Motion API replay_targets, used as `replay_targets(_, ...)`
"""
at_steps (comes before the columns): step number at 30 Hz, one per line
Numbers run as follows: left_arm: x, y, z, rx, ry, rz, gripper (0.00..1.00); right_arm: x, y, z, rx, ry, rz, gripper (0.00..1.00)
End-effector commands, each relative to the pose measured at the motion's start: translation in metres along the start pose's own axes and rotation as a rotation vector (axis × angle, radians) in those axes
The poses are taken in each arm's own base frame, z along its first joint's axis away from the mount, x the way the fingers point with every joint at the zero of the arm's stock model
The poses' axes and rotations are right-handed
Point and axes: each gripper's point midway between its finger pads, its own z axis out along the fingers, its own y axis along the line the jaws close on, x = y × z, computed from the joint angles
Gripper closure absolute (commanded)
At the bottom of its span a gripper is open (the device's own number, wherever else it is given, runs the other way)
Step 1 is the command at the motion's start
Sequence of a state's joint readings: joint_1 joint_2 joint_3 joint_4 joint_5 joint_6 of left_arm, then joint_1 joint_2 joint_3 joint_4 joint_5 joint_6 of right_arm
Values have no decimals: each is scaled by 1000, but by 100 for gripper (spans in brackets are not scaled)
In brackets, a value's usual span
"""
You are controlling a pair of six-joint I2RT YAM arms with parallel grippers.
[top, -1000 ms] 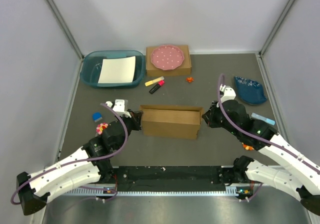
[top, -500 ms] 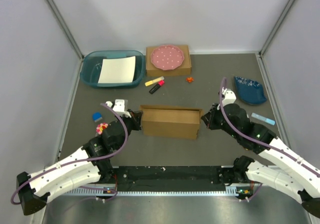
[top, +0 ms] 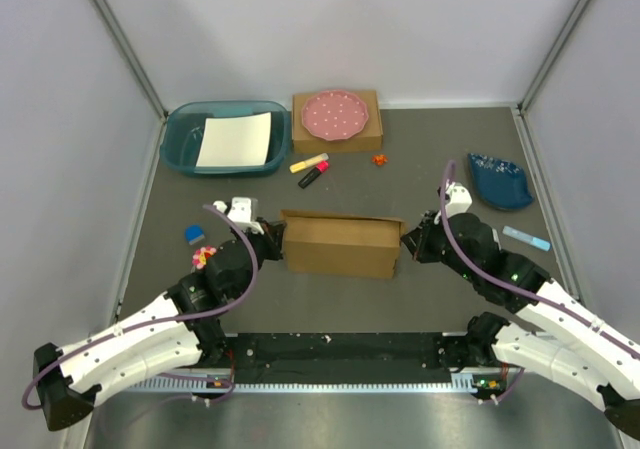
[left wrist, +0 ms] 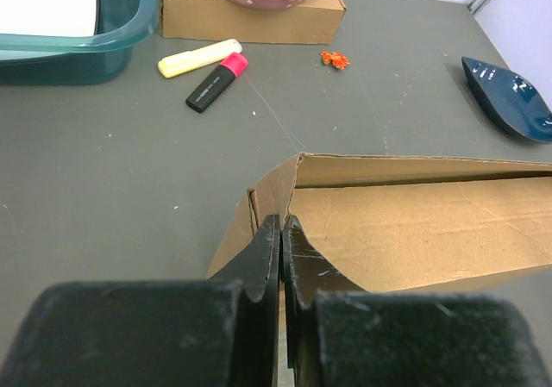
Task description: Fold the paper box
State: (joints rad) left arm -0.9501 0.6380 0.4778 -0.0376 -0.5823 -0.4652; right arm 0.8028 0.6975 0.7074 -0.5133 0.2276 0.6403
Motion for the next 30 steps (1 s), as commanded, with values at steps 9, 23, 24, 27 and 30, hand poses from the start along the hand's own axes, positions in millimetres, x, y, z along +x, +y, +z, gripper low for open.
replay_targets(9, 25, 21, -9, -63, 132, 150, 80, 37, -18, 1, 60, 139, -25, 100)
replay_targets(23, 1, 20, -13, -79, 90, 157, 62, 35, -17, 0, 58, 137, -29, 100)
replay_targets(24, -1, 19, -13, -79, 89, 158, 61, 35, -17, 1, 58, 137, -29, 100)
replay_targets(27, -8, 15, -14, -70, 77, 154, 57, 35, -16, 1, 58, 137, -28, 100)
replay_targets(30, -13, 14, -14, -71, 69, 153, 58, 34, -16, 1, 59, 135, -28, 100)
